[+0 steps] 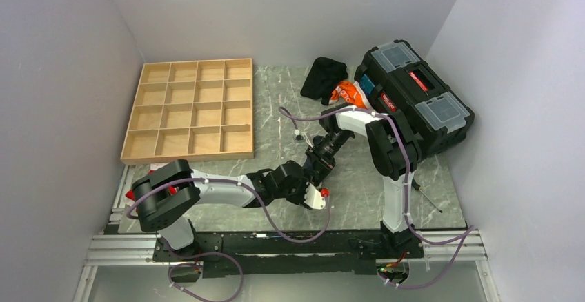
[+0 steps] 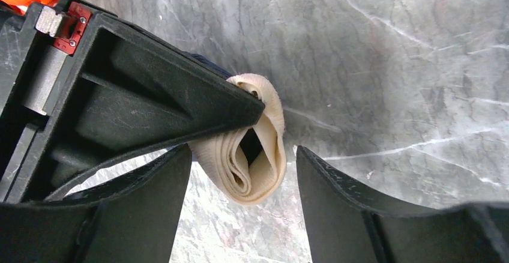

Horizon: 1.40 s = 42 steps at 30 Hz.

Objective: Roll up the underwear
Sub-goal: Roll the underwear to the center of the board.

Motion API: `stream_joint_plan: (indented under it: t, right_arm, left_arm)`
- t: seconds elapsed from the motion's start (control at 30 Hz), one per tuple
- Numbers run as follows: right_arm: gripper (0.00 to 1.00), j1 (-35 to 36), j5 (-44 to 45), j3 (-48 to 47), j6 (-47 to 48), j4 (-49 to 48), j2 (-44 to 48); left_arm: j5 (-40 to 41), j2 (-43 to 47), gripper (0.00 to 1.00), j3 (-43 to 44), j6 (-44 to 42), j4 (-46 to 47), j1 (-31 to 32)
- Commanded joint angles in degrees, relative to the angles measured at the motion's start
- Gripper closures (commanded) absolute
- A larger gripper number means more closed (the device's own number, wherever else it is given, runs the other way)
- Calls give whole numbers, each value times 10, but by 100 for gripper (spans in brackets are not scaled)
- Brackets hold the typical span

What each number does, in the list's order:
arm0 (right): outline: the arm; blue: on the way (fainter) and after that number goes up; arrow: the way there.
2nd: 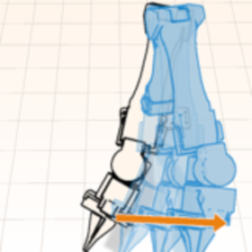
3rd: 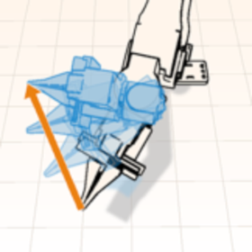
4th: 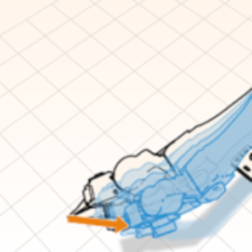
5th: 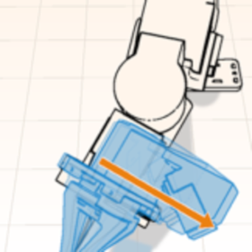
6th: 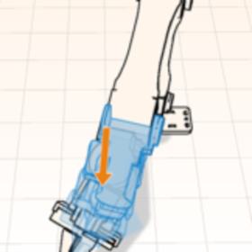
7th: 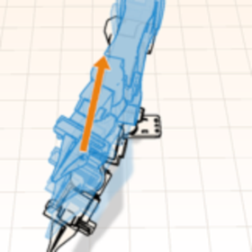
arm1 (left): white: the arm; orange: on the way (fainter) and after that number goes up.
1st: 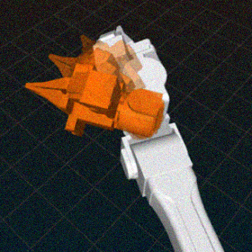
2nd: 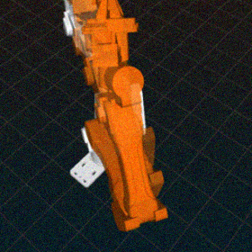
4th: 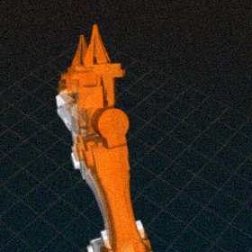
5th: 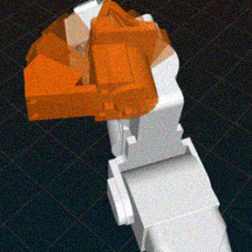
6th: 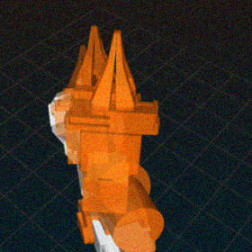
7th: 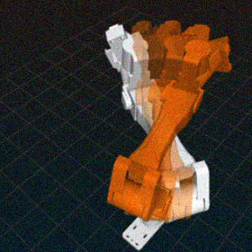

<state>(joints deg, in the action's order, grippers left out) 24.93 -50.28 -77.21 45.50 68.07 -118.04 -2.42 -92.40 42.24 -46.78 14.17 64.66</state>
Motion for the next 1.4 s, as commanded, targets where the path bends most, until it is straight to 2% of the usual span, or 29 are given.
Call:
stream_joint_plan:
  t: [0.0, 0.37, 0.63, 0.9, 1.2, 1.37]
  right_arm:
    - [93, -1, -26, -9, 20, 11, 1]
    - [87, -2, -26, -8, 21, 14, 1]
    - [72, -1, -21, -5, 16, 15, 10]
    - [50, -2, -5, -14, 9, 24, 31]
    - [49, -6, 17, -9, -3, 23, 63]
    - [48, -12, 35, -1, -7, 26, 84]
  left_arm:
    - [22, -14, 31, 23, 13, 20, 6]
    - [39, -20, 45, 0, 17, 43, 14]
    - [45, -28, 59, -1, 26, 32, 20]
    - [41, -19, 58, -7, 34, 15, 22]
    - [38, -22, 64, -7, 41, 8, 23]
    - [30, -23, 72, 2, 45, -7, 23]
